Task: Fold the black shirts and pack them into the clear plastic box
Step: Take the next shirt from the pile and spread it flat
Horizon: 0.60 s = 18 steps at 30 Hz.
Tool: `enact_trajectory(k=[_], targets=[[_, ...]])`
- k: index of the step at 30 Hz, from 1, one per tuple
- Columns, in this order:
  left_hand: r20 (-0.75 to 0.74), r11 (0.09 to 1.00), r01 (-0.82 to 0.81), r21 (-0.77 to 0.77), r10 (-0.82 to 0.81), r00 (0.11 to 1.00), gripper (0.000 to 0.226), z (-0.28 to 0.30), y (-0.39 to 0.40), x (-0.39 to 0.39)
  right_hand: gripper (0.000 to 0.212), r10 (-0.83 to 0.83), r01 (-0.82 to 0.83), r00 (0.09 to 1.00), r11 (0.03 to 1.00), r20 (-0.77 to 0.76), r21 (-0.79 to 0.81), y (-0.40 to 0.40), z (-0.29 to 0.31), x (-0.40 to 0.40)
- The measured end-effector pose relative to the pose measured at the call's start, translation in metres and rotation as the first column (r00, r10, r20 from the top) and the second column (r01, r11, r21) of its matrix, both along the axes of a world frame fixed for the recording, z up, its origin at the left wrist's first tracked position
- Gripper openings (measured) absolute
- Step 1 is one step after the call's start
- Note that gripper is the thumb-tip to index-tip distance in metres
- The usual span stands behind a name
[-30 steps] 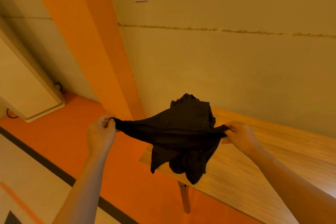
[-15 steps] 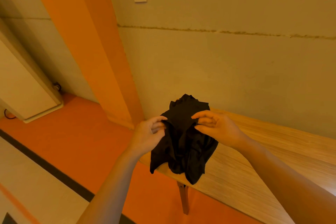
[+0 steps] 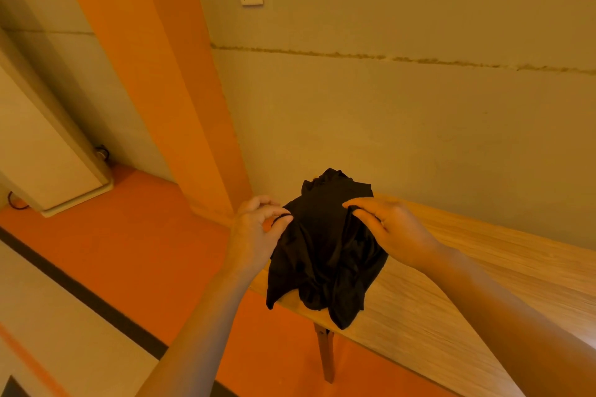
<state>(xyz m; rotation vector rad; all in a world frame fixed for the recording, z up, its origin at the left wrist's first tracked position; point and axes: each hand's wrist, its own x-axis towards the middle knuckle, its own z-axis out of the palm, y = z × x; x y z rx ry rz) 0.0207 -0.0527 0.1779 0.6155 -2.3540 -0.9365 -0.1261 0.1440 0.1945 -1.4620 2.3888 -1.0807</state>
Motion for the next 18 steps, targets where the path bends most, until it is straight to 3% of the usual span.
enact_trajectory(k=[9,13,18], targets=[[0.016,0.989,0.067,0.135,-0.070,0.997,0.008,0.018,0.000,-0.019,0.011,-0.014,0.017,0.981,1.000,0.195,-0.015,-0.011,0.014,-0.008],[0.029,0.975,0.174,0.141,-0.179,0.983,0.006,0.050,0.002,-0.053,0.006,-0.055,0.083,0.966,0.992,0.252,-0.100,-0.016,0.036,-0.024],[-0.002,0.922,0.386,-0.011,-0.386,0.922,0.009,0.104,0.025,-0.116,0.004,-0.083,0.121,0.975,0.976,0.206,-0.180,-0.005,0.088,-0.056]])
